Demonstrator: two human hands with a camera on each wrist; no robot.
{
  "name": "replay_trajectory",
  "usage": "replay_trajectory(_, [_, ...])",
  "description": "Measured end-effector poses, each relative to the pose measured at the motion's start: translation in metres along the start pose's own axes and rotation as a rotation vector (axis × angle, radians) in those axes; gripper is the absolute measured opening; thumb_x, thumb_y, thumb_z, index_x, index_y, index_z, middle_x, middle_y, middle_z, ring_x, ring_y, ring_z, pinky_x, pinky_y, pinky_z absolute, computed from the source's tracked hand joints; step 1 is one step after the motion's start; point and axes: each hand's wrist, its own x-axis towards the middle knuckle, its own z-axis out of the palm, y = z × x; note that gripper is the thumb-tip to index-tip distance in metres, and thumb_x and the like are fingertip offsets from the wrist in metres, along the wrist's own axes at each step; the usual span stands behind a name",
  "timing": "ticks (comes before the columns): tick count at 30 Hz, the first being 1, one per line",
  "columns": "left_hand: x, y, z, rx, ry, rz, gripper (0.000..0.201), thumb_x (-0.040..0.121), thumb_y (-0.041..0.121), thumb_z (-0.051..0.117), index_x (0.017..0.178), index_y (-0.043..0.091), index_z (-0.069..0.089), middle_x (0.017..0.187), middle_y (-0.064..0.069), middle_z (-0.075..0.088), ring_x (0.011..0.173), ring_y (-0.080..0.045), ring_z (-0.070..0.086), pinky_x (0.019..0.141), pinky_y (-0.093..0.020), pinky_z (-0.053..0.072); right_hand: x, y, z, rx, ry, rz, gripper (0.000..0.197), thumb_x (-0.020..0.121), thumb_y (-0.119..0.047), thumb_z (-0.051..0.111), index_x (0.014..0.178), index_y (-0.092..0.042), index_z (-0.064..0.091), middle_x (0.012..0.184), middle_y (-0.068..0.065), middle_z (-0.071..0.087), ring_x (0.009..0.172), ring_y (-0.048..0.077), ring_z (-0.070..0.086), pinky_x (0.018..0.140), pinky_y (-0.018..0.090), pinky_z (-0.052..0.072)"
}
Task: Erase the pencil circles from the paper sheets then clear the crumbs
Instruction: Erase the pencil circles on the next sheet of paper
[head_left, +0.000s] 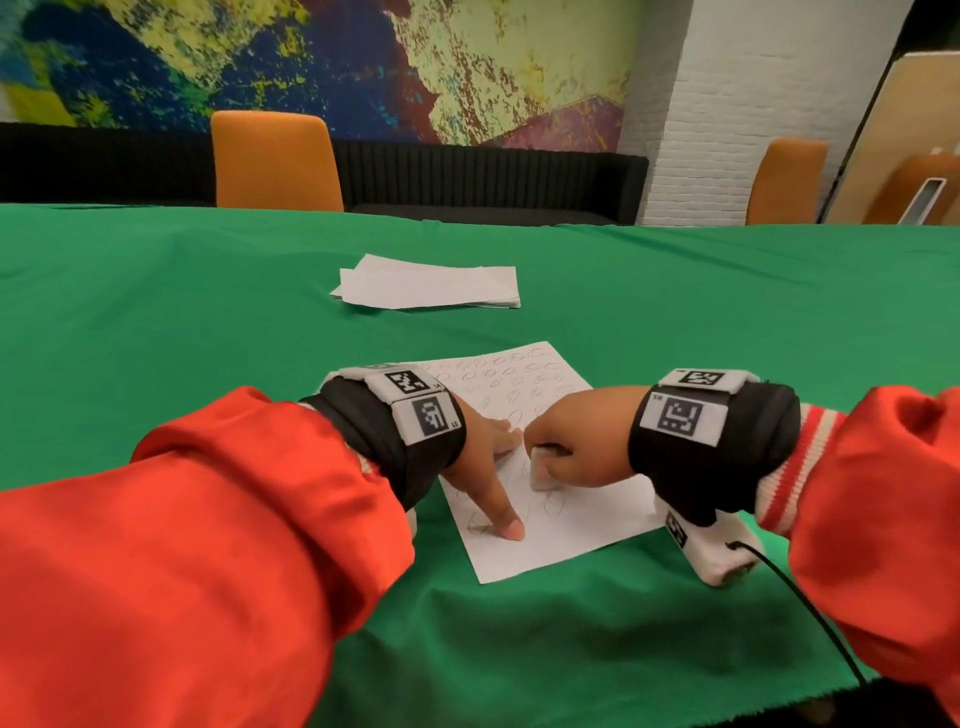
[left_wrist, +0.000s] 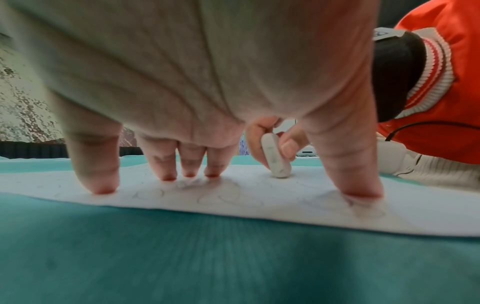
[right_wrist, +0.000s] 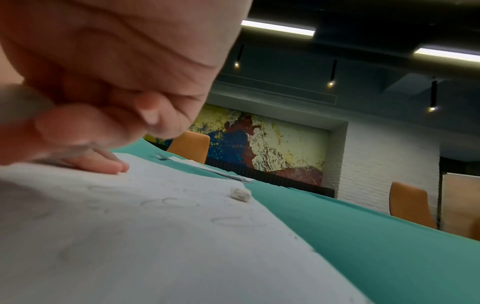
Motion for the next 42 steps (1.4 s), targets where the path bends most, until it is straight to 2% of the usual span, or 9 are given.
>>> replay_trajectory(3, [0.0009, 0.0003, 0.0003, -0.006, -0.009, -0.004, 0.103, 0.080, 0.064, 0.059, 0.152, 0.027, -0.004, 0.159, 0.009, -0.008, 0.146, -0.014, 0.005, 0.116, -0.035, 0.005, -0.0012, -0.0006, -0.0007, 0.007, -0.029, -0.038, 0.020, 0.090, -0.025, 0.043, 0.070, -0.025, 0.043, 0.067, -0.011, 0.043, 0.060, 0.005, 0.038, 0.053, 0.021, 0.028])
replay_trajectory(6, [0.0026, -0.0005, 0.0007, -0.005, -0.023, -0.004, 0.104, 0.079, 0.064, 0.058, 0.152, 0.027, -0.007, 0.159, 0.009, -0.010, 0.146, -0.014, 0.004, 0.116, -0.035, 0.004, -0.0022, -0.0015, 0.0009, 0.045, -0.059, -0.077, 0.016, 0.088, -0.027, 0.047, 0.073, -0.022, 0.052, 0.064, -0.008, 0.047, 0.058, 0.006, 0.040, 0.054, 0.023, 0.032])
replay_trajectory(11, [0.0010, 0.0008, 0.0008, 0.004, -0.023, -0.020, 0.103, 0.081, 0.064, 0.057, 0.152, 0.026, -0.008, 0.159, 0.008, -0.011, 0.146, -0.014, 0.003, 0.115, -0.035, 0.004, -0.0004, -0.0019, 0.0015, -0.036, 0.009, -0.017, 0.029, 0.089, -0.028, 0.044, 0.061, -0.027, 0.039, 0.064, -0.009, 0.045, 0.057, 0.004, 0.037, 0.052, 0.023, 0.028])
replay_trajectory(21, [-0.0002, 0.0009, 0.0014, 0.039, -0.019, -0.034, 0.105, 0.080, 0.066, 0.056, 0.152, 0.026, -0.008, 0.159, 0.009, -0.011, 0.146, -0.015, 0.006, 0.115, -0.036, 0.007, 0.0012, 0.0013, 0.0017, -0.012, 0.042, 0.032, 0.024, 0.087, -0.028, 0.047, 0.064, -0.023, 0.046, 0.064, -0.007, 0.047, 0.057, 0.008, 0.039, 0.054, 0.025, 0.032])
replay_trajectory(26, [0.0005, 0.0005, 0.0012, 0.031, -0.032, -0.034, 0.106, 0.078, 0.067, 0.057, 0.152, 0.028, -0.009, 0.158, 0.010, -0.012, 0.146, -0.015, 0.006, 0.115, -0.036, 0.007, -0.0037, -0.0012, 0.0016, 0.057, -0.028, -0.057, 0.022, 0.086, -0.028, 0.052, 0.065, -0.022, 0.050, 0.059, -0.006, 0.045, 0.055, 0.008, 0.037, 0.052, 0.024, 0.031])
replay_trajectory(31, [-0.0005, 0.0019, 0.0005, 0.035, -0.026, -0.044, 0.105, 0.079, 0.066, 0.057, 0.152, 0.027, -0.009, 0.158, 0.011, -0.011, 0.146, -0.014, 0.006, 0.115, -0.036, 0.007, -0.0013, 0.0005, 0.0014, -0.046, 0.050, 0.030, 0.022, 0.086, -0.027, 0.046, 0.065, -0.022, 0.046, 0.062, -0.007, 0.046, 0.055, 0.008, 0.037, 0.051, 0.024, 0.029])
replay_trajectory(36, [0.0011, 0.0004, 0.0009, 0.033, -0.038, -0.040, 0.106, 0.078, 0.068, 0.057, 0.151, 0.030, -0.009, 0.158, 0.012, -0.012, 0.146, -0.014, 0.005, 0.116, -0.037, 0.006, -0.0031, -0.0003, 0.0034, 0.027, 0.000, -0.061, 0.023, 0.084, -0.028, 0.051, 0.062, -0.021, 0.047, 0.057, -0.004, 0.043, 0.054, 0.011, 0.036, 0.052, 0.025, 0.031])
replay_trajectory(39, [-0.0004, 0.0005, 0.0008, 0.037, -0.034, -0.042, 0.106, 0.078, 0.067, 0.057, 0.151, 0.029, -0.009, 0.158, 0.012, -0.012, 0.146, -0.015, 0.005, 0.116, -0.038, 0.006, -0.0011, 0.0011, 0.0021, -0.037, 0.026, 0.015, 0.016, 0.085, -0.027, 0.047, 0.072, -0.021, 0.053, 0.062, -0.005, 0.047, 0.056, 0.010, 0.038, 0.052, 0.024, 0.030])
replay_trajectory(42, [-0.0004, 0.0008, 0.0001, 0.032, -0.032, -0.042, 0.106, 0.078, 0.067, 0.057, 0.151, 0.029, -0.009, 0.158, 0.013, -0.012, 0.146, -0.014, 0.005, 0.116, -0.037, 0.006, -0.0004, 0.0026, 0.0025, -0.041, 0.042, 0.027, 0.021, 0.085, -0.025, 0.047, 0.065, -0.020, 0.047, 0.061, -0.005, 0.045, 0.054, 0.010, 0.036, 0.051, 0.024, 0.029])
